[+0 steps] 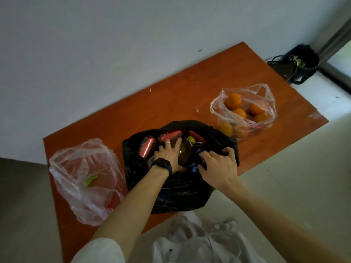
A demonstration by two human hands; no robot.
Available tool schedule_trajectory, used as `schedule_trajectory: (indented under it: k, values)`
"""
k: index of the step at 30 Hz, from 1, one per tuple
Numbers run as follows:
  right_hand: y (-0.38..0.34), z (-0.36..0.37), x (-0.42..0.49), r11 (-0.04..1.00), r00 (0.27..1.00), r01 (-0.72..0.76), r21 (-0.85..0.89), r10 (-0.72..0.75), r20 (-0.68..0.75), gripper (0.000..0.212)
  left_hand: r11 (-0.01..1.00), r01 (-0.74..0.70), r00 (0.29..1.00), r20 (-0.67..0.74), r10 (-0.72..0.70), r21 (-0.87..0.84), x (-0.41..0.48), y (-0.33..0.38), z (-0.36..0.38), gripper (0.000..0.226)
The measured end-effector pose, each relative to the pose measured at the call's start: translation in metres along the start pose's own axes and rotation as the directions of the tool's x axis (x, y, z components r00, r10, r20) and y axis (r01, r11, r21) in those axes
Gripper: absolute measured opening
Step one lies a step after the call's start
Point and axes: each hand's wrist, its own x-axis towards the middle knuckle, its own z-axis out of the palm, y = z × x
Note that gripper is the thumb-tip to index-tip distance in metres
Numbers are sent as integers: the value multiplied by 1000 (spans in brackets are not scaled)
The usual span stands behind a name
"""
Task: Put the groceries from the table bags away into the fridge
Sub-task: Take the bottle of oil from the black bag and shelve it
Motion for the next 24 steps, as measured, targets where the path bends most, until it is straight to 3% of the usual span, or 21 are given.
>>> schedule_trajectory:
  k: [2, 4, 8, 13, 24]
  values:
    - [0, 5, 5, 1000, 988, 1, 26, 3, -153, 26, 999, -2, 1000, -2, 2, 43, 7, -2, 5, 127]
    - [-1, 12, 10, 1000, 980, -7, 14, 9, -199, 36, 999, 12, 1000, -26, -11, 39, 12, -4, 7, 127]
    - [1, 33, 10, 998, 997, -70, -9, 70, 44, 76, 999, 26, 1000, 17, -25, -45, 21, -8, 5, 126]
    - [8, 47, 6, 965, 955, -259, 37, 250, 163, 92, 999, -24, 999, -26, 23, -43, 17, -11, 7, 121]
    - [3, 35, -1, 973, 959, -232, 9, 227, 166, 73, 975, -175, 967, -209, 145, -135, -25, -30, -13, 114]
